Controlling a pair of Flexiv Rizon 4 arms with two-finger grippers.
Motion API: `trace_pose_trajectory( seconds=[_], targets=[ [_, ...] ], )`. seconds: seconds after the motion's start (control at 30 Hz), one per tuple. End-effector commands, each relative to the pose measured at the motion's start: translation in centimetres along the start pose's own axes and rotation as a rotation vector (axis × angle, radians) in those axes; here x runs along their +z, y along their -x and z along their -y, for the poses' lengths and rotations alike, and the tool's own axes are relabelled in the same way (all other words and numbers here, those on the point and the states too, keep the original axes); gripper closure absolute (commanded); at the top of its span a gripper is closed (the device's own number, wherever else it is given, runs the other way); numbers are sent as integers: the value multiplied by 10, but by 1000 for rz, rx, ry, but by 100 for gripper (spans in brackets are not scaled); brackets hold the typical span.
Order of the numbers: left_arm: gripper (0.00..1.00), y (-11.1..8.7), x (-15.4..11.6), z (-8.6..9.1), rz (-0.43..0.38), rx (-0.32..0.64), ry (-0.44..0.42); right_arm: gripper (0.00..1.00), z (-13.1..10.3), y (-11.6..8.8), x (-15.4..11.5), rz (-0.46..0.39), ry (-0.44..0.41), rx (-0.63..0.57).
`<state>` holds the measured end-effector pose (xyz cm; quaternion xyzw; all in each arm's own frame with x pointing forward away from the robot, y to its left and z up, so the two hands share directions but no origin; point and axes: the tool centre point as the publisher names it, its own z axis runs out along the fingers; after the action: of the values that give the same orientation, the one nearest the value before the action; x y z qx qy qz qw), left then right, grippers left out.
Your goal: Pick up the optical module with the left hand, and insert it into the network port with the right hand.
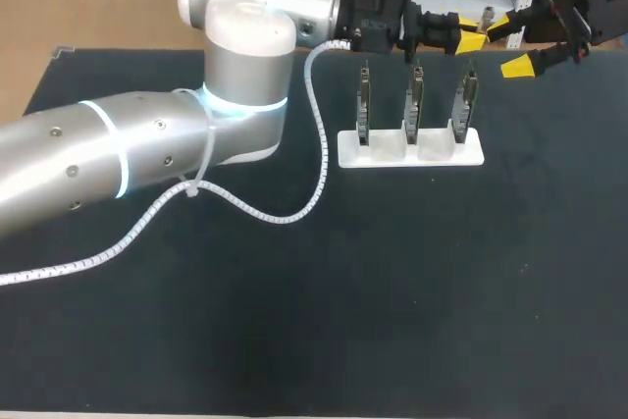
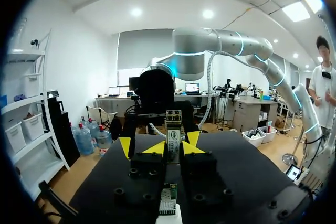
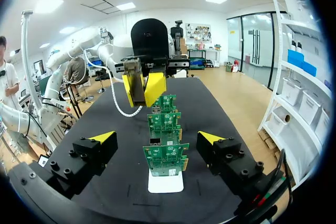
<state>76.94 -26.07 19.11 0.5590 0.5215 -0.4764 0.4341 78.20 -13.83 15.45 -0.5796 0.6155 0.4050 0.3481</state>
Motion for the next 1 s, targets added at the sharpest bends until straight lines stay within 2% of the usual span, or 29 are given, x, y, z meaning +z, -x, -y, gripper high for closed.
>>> trace_pose_trajectory(
  seconds=[0.03, 1.0],
  targets=[
    [100, -4, 5, 1, 11, -9, 7, 0, -2, 0, 0, -1, -5, -1],
    [100, -17, 7, -2, 21, -63, 68, 0, -2, 0, 0, -1, -5, -1]
  ],
)
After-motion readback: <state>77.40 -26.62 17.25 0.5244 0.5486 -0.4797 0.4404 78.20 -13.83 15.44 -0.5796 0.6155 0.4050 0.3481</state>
